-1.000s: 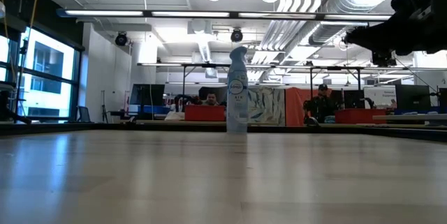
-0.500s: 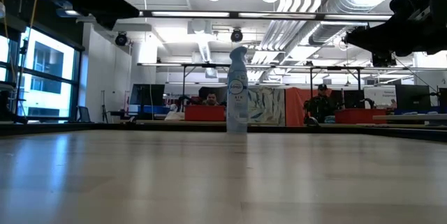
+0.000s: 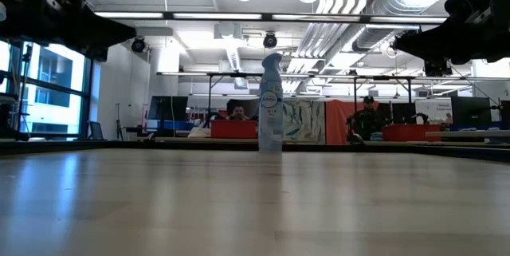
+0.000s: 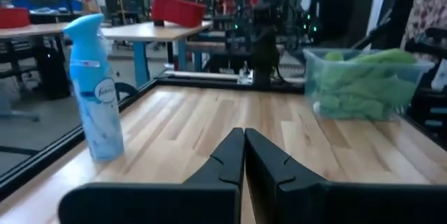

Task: Sort microfiber towel by color & place in baskets
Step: Return to Home Position

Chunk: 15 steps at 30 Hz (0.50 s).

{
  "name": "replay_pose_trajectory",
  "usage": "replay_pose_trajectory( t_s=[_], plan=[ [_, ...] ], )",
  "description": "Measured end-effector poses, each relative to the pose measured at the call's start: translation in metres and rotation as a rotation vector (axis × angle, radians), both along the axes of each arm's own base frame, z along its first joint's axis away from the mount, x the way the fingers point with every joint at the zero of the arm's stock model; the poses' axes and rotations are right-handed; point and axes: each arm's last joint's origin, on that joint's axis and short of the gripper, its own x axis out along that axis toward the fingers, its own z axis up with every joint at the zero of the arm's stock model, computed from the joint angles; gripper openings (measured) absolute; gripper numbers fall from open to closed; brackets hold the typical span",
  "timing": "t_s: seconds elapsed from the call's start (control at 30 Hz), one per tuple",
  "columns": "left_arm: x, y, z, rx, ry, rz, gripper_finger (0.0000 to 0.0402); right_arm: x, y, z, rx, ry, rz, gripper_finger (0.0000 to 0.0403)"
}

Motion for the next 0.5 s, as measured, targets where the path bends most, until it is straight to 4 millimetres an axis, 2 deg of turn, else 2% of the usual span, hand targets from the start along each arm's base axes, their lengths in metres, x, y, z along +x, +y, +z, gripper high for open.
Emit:
replay_pose_trajectory(
  t_s=[0.23,0.5],
  plan=[
    [-0.0097,-0.0017,-0.0086,0.032,-0.116,-0.066,0.0000,0.0000,0.0000,0.0000,0.000,0.000,0.000,0.0000],
    [-0.0093,-0.0004,-0.0105,0.132,-0.087,-0.071,0.0000,0.0000,0.0000,0.0000,0.000,0.000,-0.001,0.0000]
  ],
)
